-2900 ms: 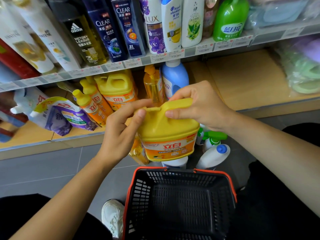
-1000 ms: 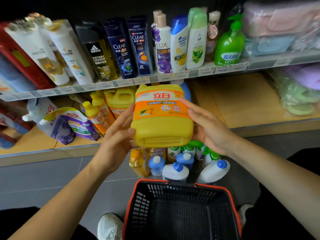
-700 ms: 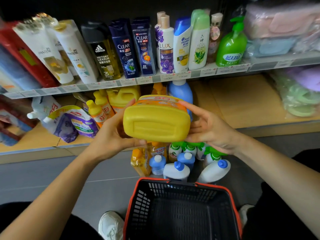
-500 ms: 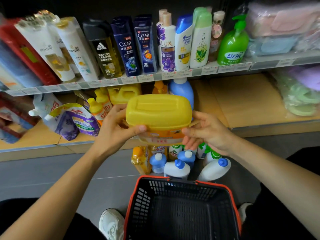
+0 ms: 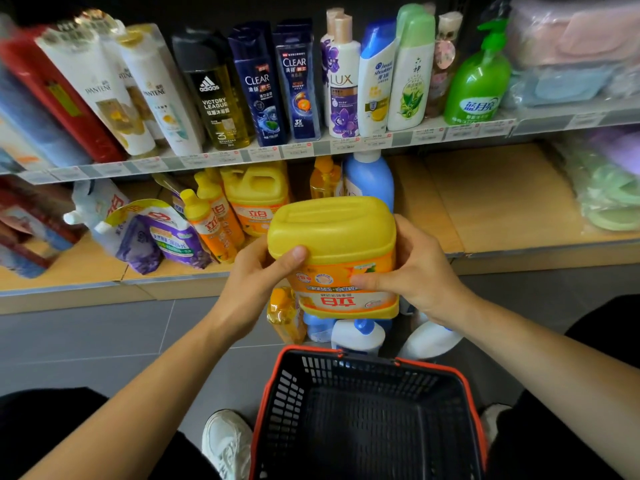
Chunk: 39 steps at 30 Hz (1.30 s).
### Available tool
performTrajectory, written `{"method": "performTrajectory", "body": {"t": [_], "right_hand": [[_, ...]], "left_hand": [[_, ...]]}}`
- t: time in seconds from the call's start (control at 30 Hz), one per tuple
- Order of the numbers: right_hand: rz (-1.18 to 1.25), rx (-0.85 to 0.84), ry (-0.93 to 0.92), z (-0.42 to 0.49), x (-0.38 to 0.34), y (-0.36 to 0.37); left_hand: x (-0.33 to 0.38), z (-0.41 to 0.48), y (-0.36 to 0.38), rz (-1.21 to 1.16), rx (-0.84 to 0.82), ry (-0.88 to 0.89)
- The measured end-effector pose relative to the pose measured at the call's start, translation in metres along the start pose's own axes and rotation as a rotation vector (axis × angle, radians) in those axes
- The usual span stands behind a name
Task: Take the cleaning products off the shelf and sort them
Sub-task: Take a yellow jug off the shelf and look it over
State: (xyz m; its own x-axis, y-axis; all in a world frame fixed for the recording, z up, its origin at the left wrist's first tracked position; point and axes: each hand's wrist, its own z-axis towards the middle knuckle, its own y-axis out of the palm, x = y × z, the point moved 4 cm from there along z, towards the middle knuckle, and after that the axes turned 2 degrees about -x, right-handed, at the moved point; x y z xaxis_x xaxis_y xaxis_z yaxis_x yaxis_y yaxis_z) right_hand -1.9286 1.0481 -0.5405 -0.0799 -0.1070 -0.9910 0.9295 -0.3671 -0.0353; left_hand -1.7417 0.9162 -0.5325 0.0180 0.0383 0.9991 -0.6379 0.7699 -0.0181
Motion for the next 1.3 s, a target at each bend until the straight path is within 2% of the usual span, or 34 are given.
{"method": "performTrajectory", "body": {"t": [0.1, 0.2, 0.37, 0.67, 0.83, 1.03, 1.3], "right_hand": [[-0.039, 0.039, -0.047, 0.0, -0.005, -0.003], [-0.121, 0.039, -0.086, 0.001, -0.009, -0.004], [-0.248, 0.007, -0.091, -0.002, -0.006, -0.001], [-0.264, -0.005, -0.163, -0.009, -0.009, 0.013], [-0.284, -0.004, -0.165, -0.009, -0.01, 0.014], [-0.297, 0.018, -0.136, -0.008, -0.01, 0.012], [-0.188, 0.002, -0.038, -0.004, -0.006, 0.004]], "left_hand": [[0.006, 0.007, 0.0, 0.095, -0.008, 0.03], [0.019, 0.008, -0.002, 0.291, 0.042, 0.128], [0.041, -0.003, 0.025, 0.733, 0.0, 0.495], [0.048, -0.015, 0.041, 1.042, -0.154, 0.882], [0.046, -0.019, 0.042, 1.084, -0.125, 0.947], [0.038, -0.026, 0.043, 1.033, -0.006, 0.996], [0.03, -0.019, 0.009, 0.884, 0.175, 0.763]]}}
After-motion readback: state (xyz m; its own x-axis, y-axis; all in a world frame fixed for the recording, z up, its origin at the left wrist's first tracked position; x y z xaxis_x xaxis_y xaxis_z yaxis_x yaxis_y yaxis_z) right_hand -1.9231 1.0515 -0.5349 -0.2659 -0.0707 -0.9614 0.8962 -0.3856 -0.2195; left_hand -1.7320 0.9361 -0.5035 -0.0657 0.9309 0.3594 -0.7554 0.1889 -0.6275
